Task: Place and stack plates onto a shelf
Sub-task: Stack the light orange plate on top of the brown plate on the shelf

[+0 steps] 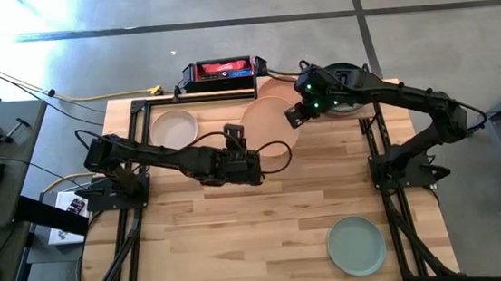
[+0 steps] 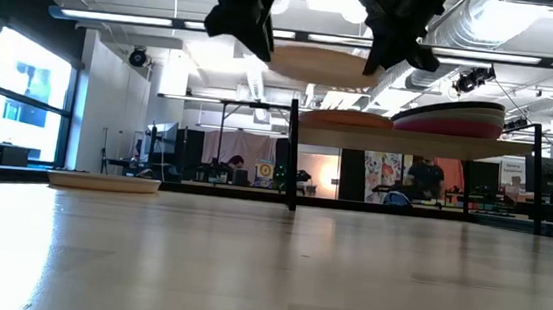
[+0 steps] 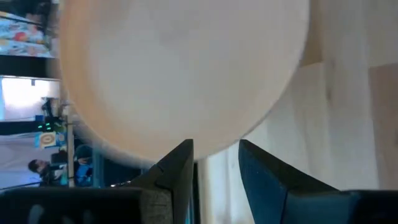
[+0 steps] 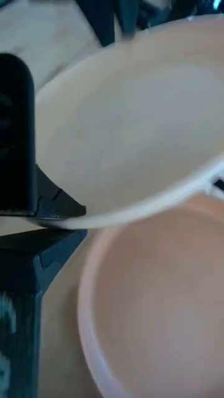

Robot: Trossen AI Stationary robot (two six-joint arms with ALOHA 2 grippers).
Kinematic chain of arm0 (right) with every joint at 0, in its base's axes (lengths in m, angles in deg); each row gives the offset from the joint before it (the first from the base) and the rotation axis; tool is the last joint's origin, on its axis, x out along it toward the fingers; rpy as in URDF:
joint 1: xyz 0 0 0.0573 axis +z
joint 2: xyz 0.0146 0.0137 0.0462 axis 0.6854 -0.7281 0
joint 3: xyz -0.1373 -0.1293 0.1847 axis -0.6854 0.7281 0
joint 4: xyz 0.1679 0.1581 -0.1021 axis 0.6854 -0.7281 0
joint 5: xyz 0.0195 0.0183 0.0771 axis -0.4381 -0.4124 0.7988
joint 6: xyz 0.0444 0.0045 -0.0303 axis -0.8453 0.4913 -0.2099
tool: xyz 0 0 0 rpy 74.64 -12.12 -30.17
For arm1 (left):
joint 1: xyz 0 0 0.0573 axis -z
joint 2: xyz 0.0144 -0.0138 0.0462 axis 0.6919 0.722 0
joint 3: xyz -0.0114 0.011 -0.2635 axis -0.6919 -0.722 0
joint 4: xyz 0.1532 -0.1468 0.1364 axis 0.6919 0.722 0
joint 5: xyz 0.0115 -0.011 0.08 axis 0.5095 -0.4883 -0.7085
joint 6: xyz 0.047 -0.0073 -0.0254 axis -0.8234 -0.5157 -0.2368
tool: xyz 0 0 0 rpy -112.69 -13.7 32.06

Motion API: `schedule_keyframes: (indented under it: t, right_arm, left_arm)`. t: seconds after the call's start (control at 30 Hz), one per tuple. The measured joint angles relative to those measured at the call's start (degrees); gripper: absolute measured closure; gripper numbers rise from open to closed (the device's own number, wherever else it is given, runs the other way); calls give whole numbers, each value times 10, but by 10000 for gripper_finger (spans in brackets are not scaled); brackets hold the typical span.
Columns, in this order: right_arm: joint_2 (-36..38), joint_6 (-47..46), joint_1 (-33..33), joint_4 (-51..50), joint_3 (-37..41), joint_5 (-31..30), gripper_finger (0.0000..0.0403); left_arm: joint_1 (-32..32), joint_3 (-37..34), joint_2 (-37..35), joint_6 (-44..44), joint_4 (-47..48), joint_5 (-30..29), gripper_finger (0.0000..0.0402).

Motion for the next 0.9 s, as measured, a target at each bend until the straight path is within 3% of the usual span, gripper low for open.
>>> schedule_keyframes:
  t: [0.2,0.6,0.9]
  right_arm:
    - [0,16,-42,3,0,0,403]
    - [0,25,-170,25,0,59,403]
    - [0,29,-226,18,0,79,403]
  left_arm:
    - [1,0,-16,18,2,-7,286]
    - [1,1,-38,134,27,2,286]
    - [1,0,-37,151,30,23,286]
